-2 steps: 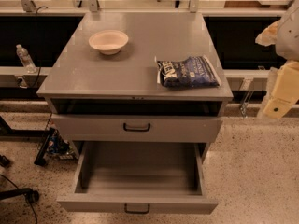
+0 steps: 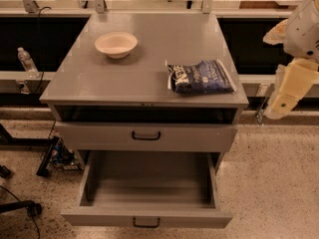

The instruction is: Place blue chip bag into middle drawer

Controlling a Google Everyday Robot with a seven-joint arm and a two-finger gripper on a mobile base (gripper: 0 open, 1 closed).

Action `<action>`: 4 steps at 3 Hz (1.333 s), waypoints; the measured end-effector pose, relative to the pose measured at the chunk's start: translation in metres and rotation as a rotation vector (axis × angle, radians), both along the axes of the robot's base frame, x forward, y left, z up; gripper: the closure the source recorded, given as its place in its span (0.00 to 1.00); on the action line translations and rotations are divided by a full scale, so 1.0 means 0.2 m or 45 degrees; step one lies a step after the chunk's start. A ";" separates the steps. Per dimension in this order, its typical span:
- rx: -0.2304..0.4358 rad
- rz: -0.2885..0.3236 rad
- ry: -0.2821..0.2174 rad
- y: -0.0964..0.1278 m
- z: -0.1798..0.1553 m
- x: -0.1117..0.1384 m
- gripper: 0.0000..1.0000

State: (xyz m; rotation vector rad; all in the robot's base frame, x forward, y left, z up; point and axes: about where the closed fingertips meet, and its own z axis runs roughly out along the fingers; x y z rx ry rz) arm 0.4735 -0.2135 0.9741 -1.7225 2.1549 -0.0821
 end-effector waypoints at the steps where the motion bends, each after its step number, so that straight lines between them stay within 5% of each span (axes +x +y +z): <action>1: 0.047 0.047 0.003 0.04 -0.06 0.19 0.00; 2: 0.102 0.089 0.016 0.19 -0.12 0.43 0.00; 4: 0.112 0.137 0.054 0.45 -0.27 0.65 0.00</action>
Offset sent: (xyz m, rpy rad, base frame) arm 0.1183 0.0496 -0.0328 0.1184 0.0251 0.0856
